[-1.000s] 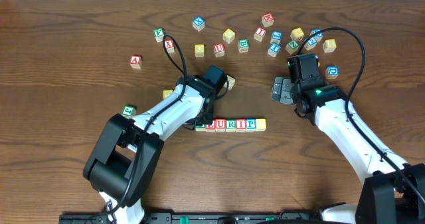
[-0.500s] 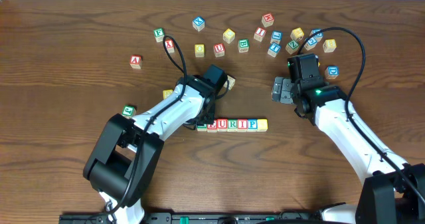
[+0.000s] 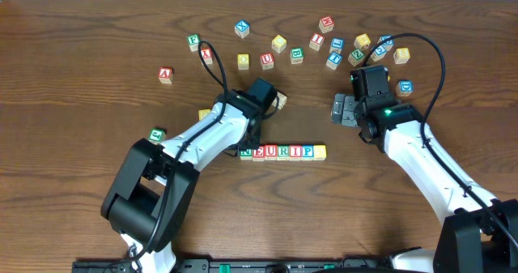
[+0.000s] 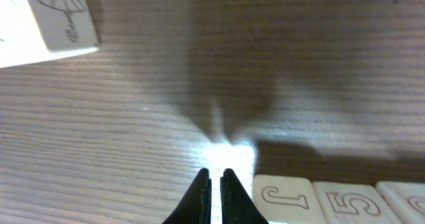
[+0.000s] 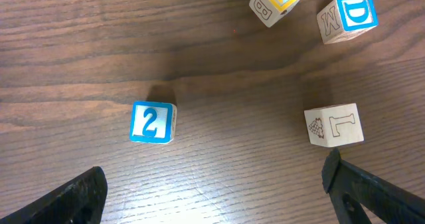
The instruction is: Spell out NEURIPS
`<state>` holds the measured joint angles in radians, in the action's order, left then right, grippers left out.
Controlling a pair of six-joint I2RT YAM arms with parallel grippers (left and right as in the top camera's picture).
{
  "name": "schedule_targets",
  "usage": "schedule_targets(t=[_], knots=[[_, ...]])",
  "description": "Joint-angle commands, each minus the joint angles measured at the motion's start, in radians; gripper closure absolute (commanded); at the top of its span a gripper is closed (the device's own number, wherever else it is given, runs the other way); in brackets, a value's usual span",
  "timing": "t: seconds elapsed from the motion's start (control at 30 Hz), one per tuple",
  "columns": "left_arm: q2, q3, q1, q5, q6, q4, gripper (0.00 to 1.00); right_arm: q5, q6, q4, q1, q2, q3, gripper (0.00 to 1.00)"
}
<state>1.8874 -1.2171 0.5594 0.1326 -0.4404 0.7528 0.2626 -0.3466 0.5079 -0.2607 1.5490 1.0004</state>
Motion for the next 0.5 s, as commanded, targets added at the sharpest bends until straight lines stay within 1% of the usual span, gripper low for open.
schedule_targets(t=[0.0,0.1,0.23,0.33,0.47], knots=[[0.009,0.007,-0.037,0.035,0.013,-0.005,0.92,0.016,0.023,0.0,0.006,0.003,0.018,0.01],[0.009,-0.011,-0.076,0.033,0.032,-0.006,0.92,0.017,0.031,0.0,0.006,0.003,0.018,0.01],[0.005,-0.042,-0.133,0.028,0.088,-0.006,0.92,0.016,0.031,0.0,0.006,0.003,0.018,0.01],[-0.004,-0.067,-0.169,-0.029,0.145,-0.013,0.92,0.016,0.055,-0.002,0.006,0.003,0.018,0.01],[-0.029,-0.103,-0.212,-0.055,0.165,-0.019,0.92,0.016,0.084,0.01,0.006,0.003,0.031,0.01]])
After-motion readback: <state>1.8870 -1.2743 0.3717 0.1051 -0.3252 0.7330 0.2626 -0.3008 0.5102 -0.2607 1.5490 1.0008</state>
